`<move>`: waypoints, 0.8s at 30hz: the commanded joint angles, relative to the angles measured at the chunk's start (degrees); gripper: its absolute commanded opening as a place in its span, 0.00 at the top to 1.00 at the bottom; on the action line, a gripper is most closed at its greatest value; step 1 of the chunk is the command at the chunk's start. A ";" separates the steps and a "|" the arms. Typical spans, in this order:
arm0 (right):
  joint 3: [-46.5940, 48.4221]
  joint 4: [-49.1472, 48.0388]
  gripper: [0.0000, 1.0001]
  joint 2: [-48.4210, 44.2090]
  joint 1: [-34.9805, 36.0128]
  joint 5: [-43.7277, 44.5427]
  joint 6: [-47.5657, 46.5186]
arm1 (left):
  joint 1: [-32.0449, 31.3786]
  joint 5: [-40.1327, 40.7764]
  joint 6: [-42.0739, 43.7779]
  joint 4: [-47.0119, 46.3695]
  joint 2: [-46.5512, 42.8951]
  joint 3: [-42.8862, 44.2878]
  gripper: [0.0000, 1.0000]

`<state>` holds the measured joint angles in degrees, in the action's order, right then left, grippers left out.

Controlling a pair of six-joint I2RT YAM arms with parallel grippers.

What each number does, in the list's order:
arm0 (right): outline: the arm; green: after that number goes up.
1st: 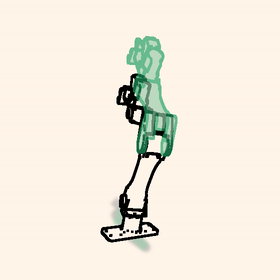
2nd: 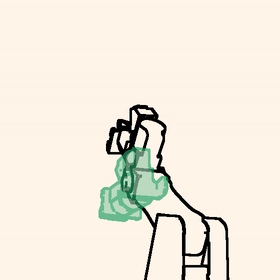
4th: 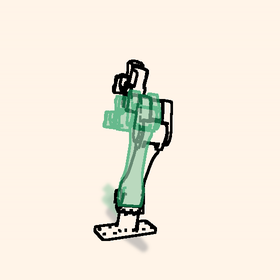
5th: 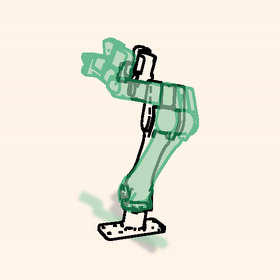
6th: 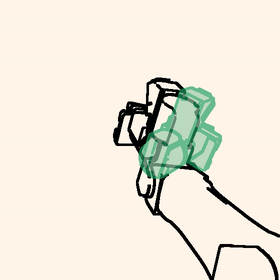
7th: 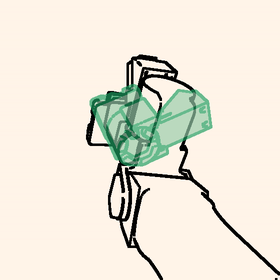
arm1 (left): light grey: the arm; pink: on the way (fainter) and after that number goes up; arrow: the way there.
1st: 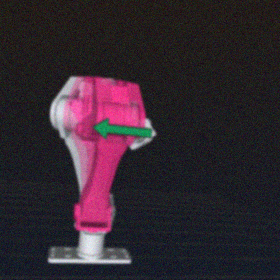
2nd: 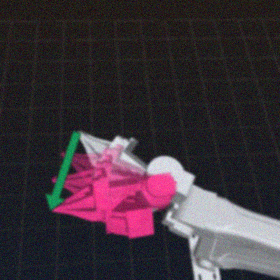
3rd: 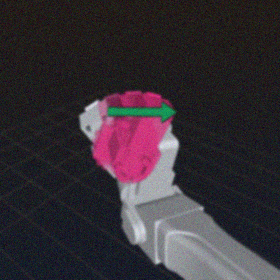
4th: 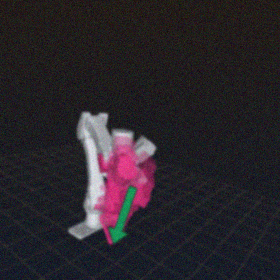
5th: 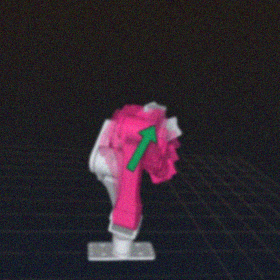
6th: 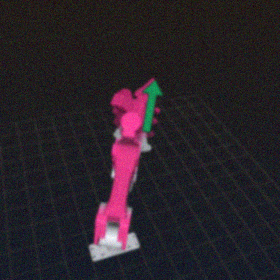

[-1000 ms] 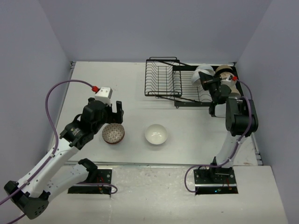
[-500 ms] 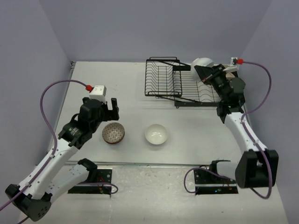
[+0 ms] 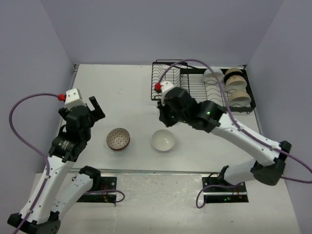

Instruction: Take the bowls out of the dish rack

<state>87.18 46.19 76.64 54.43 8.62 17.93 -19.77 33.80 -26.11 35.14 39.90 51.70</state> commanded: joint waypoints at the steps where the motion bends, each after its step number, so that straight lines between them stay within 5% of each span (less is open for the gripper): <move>1: 5.45 15.40 1.00 7.54 6.99 9.91 -2.38 | 1.14 4.34 -1.84 0.28 -1.23 1.74 0.00; 24: 2.04 12.96 0.96 27.33 10.96 0.61 -3.96 | 1.14 -0.23 0.27 -2.09 -2.11 -0.29 0.00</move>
<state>89.27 60.40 104.64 65.23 9.67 14.94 -19.14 34.02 -26.39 35.24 37.76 51.68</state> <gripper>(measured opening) 0.051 0.997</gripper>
